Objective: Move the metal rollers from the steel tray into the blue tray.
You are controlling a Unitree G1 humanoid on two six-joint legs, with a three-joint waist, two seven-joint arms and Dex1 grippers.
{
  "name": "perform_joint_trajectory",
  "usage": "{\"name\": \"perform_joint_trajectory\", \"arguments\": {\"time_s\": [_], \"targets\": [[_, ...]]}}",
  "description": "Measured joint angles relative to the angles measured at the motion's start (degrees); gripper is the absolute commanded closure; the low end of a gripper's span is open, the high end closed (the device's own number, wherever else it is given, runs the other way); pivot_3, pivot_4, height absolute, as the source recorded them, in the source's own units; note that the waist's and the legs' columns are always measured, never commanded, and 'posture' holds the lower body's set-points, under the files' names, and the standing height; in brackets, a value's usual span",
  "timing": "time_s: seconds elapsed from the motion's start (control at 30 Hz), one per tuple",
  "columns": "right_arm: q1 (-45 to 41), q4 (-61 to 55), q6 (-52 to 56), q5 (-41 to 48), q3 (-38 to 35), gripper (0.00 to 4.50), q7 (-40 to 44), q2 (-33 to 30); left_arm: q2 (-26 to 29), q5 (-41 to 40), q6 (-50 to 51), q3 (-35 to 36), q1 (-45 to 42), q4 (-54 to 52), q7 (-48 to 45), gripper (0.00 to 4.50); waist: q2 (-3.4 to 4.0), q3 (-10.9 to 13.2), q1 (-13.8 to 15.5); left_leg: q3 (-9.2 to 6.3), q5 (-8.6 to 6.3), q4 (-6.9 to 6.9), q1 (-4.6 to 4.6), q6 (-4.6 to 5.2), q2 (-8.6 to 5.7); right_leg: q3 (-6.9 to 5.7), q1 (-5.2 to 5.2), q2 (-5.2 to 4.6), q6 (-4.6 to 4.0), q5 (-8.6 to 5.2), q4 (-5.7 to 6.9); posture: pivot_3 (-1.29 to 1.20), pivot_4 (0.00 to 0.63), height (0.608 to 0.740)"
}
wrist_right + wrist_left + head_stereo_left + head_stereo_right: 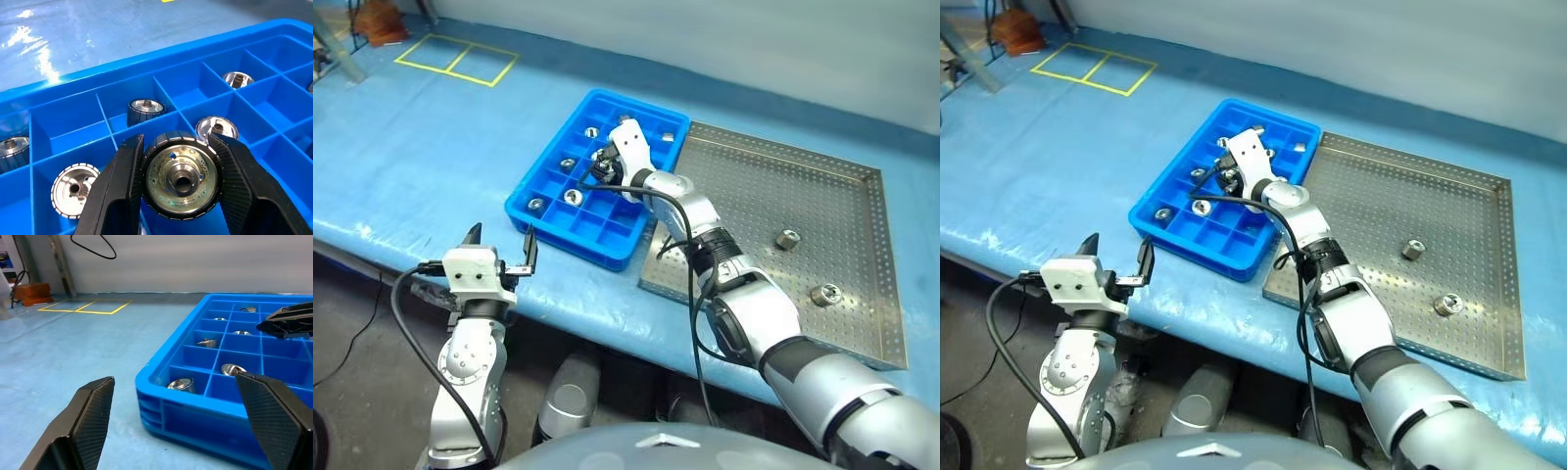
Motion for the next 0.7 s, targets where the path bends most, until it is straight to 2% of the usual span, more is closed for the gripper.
{"name": "perform_joint_trajectory", "arguments": {"time_s": [0.17,0.37,0.7], "targets": [[-0.43,3.51,-1.44,-2.37,0.23,2.78,-1.31,-0.28,0.32,0.18,0.09,-0.16,1.19,-0.05,0.02,0.16,0.0,0.0,3.75,0.02,0.01,0.01,-0.26,-0.07,0.02,-0.05,-0.31,0.0,-0.02,0.0,0.0,0.61,0.15,0.74],[-0.59,3.38,-1.6,-2.73,-0.44,2.78,-1.02,-1.81,0.32,0.17,0.16,-0.33,1.08,-0.05,0.03,0.16,0.0,0.0,6.65,0.03,-0.01,0.0,-0.33,-0.16,0.07,-0.16,-0.47,0.0,-0.08,0.01,0.0,0.58,0.15,0.74],[3.85,-6.14,1.89,-2.22,-2.7,2.78,-0.78,-5.98,0.44,0.04,-0.01,-0.57,-0.72,-0.04,-0.49,0.16,0.01,-0.01,8.35,0.01,-0.03,0.01,-0.43,-0.21,0.08,-0.24,-0.49,0.0,-0.1,0.01,-0.02,0.55,0.15,0.74]]}}
